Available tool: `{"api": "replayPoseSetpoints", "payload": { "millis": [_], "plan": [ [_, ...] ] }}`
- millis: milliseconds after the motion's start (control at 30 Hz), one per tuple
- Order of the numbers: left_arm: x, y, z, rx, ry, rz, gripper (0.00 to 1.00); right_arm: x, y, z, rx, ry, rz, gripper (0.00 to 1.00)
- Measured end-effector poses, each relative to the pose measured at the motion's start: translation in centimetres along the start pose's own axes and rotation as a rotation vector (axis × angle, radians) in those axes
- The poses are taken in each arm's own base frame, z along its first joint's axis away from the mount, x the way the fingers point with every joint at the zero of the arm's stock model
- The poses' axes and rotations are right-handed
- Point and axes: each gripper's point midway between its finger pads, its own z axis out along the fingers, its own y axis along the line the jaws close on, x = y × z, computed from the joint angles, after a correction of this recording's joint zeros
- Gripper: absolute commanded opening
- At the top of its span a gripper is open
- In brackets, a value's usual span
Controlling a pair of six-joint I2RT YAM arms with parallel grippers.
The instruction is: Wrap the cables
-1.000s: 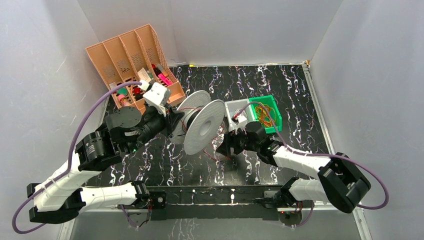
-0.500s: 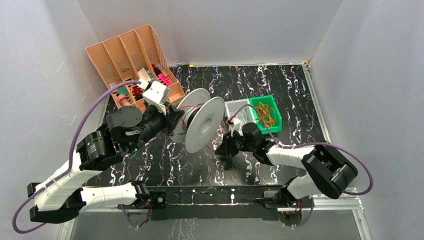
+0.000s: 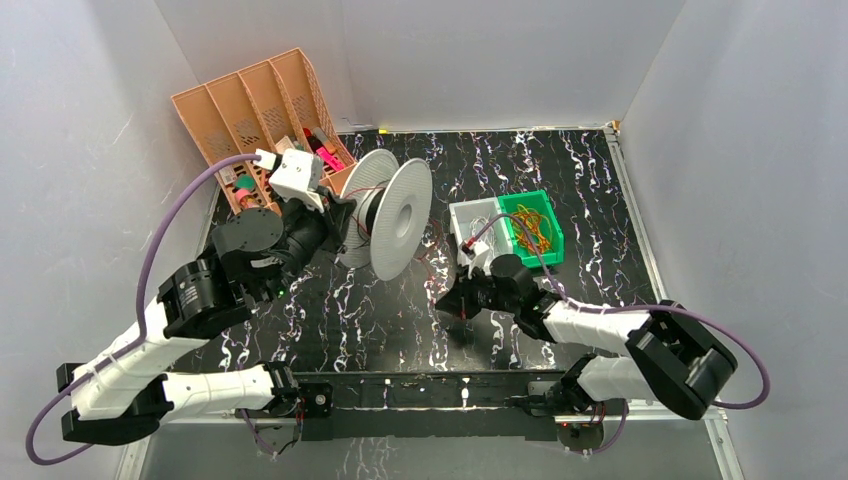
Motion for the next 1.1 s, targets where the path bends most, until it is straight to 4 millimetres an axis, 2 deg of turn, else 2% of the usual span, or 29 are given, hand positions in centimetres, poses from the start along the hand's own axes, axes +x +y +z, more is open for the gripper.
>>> {"api": "replayPoseSetpoints", "payload": {
  "millis": [100,333,433,500,533,700,867,1100],
  "plan": [
    [-0.6,0.3,0.8,-0.053,-0.028,-0.015,0.00,0.1,1.4,0.0,-0.001,-0.012,-0.016,0.00],
    [-0.2,1.0,3.4,-0.195,-0.063,-0.012,0.00,4.0,5.0,0.5,0.027,0.065,-0.095,0.00],
    [-0.4,1.5,4.2,-0.264,-0.089,0.000,0.00,4.5,6.5,0.6,0.044,0.077,-0.136,0.00],
    [-0.7,1.7,4.8,-0.303,-0.113,0.006,0.00,4.3,7.6,0.7,0.051,0.074,-0.162,0.00],
    [-1.0,1.9,5.3,-0.340,-0.138,0.016,0.00,3.7,9.0,0.8,0.047,0.060,-0.184,0.00],
    [-0.9,2.0,6.8,-0.416,-0.173,0.069,0.00,2.9,12.4,0.4,0.054,0.064,-0.243,0.00],
    [1.5,1.6,9.1,-0.476,-0.146,0.182,0.00,1.6,16.6,-0.7,0.040,0.045,-0.306,0.00],
    [4.8,1.8,11.2,-0.517,-0.088,0.295,0.00,0.6,20.4,-2.9,0.051,0.023,-0.381,0.00]
  ]
}}
